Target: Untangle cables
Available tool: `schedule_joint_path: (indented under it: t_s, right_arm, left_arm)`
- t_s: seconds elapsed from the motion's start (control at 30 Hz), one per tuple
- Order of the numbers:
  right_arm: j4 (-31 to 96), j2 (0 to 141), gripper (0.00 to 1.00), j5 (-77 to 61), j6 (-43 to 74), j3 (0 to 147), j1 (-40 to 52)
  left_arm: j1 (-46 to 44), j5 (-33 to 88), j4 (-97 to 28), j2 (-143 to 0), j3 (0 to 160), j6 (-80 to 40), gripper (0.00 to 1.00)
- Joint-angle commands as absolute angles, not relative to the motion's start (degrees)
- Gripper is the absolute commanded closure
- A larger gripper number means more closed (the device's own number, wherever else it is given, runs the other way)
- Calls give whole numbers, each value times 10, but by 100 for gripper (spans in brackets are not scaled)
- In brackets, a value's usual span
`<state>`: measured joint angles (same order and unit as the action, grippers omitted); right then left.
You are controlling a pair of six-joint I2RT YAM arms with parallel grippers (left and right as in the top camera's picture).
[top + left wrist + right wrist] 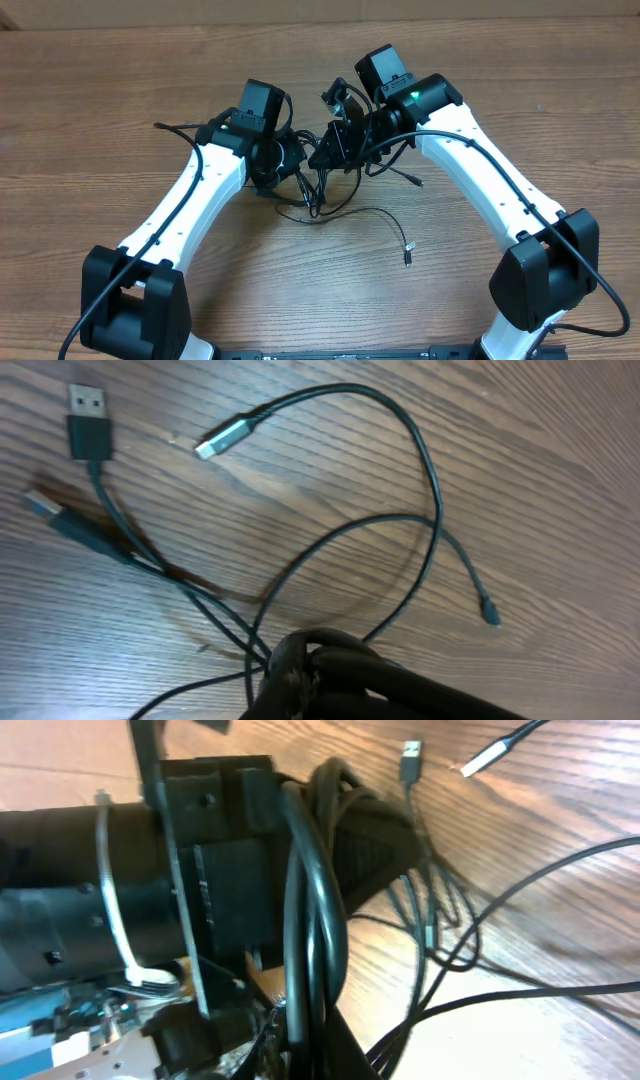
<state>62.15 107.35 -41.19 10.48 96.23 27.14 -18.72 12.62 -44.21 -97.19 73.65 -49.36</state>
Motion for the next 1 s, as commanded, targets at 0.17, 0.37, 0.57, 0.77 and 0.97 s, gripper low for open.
schedule_joint_path:
  t_s: [0.17, 0.37, 0.57, 0.77, 0.97]
  right_arm:
    - [609, 1057, 96, -279, 145, 982, 241]
    - [601, 1063, 96, -298, 152, 978, 224]
    - [599, 1064, 96, -311, 150, 978, 225]
    - [598, 1064, 92, -305, 150, 978, 223]
    - [602, 1064, 85, -333, 135, 981, 224]
  left_arm:
    - [-152, 154, -455, -883, 734, -339, 96]
    - [-134, 360, -405, -797, 734, -171, 96]
    - [-112, 452, -397, -786, 733, -125, 96]
    - [-67, 505, -388, -786, 733, -116, 96]
    - [-60, 459, -422, -787, 733, -116, 96]
